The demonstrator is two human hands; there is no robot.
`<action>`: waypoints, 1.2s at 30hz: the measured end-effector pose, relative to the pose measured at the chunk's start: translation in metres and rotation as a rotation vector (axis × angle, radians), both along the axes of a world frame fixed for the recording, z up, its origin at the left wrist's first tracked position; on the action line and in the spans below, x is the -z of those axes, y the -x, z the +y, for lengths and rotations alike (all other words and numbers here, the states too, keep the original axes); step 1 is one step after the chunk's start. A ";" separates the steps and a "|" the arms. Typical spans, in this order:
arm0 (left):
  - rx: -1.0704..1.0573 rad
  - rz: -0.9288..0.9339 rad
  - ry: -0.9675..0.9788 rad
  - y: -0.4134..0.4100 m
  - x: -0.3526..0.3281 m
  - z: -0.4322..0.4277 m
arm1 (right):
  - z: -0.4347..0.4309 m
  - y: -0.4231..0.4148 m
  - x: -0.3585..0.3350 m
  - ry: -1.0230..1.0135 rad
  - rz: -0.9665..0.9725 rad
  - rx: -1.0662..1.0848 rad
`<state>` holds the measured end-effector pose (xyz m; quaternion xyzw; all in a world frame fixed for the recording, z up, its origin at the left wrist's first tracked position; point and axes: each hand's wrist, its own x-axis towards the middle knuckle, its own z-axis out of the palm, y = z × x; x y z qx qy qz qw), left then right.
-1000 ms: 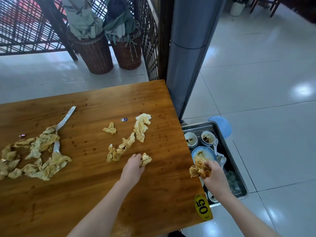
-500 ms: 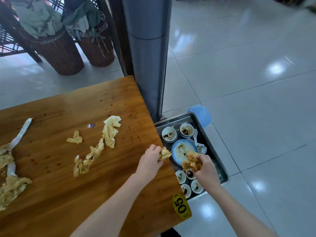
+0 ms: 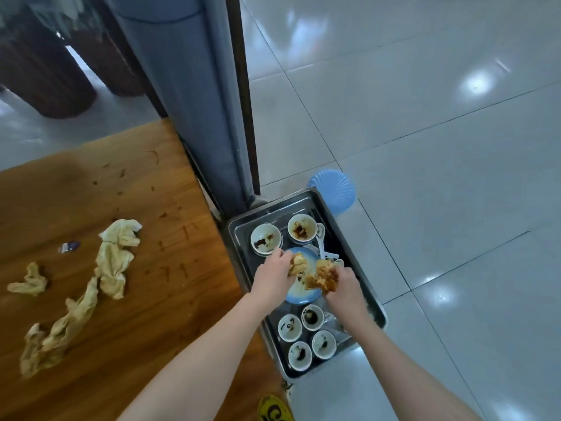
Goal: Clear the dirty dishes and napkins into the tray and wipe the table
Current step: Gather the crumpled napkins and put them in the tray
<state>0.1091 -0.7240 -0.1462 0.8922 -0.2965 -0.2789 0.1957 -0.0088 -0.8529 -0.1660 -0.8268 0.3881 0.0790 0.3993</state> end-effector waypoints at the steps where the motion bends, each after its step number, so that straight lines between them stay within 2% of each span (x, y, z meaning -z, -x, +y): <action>1: -0.005 0.019 -0.010 -0.003 0.006 -0.008 | -0.003 -0.002 0.006 -0.036 -0.006 -0.019; 6: -0.052 0.297 0.007 -0.002 0.020 -0.029 | -0.014 0.011 0.023 -0.160 -0.030 -0.058; 9: -0.049 0.337 0.032 0.003 0.017 -0.029 | -0.020 0.029 0.027 -0.156 0.028 -0.045; 13: -0.067 0.286 0.037 0.012 0.005 -0.017 | -0.022 0.042 0.021 -0.125 0.121 -0.038; 21: -0.160 0.111 0.128 0.005 -0.045 0.023 | -0.004 0.026 -0.020 -0.087 -0.017 -0.051; 27: -0.250 0.007 0.116 0.002 -0.080 0.067 | 0.029 -0.004 -0.058 -0.042 -0.107 -0.173; 36: -0.481 -0.043 0.112 0.005 -0.113 0.176 | 0.108 -0.044 -0.097 0.026 -0.200 -0.426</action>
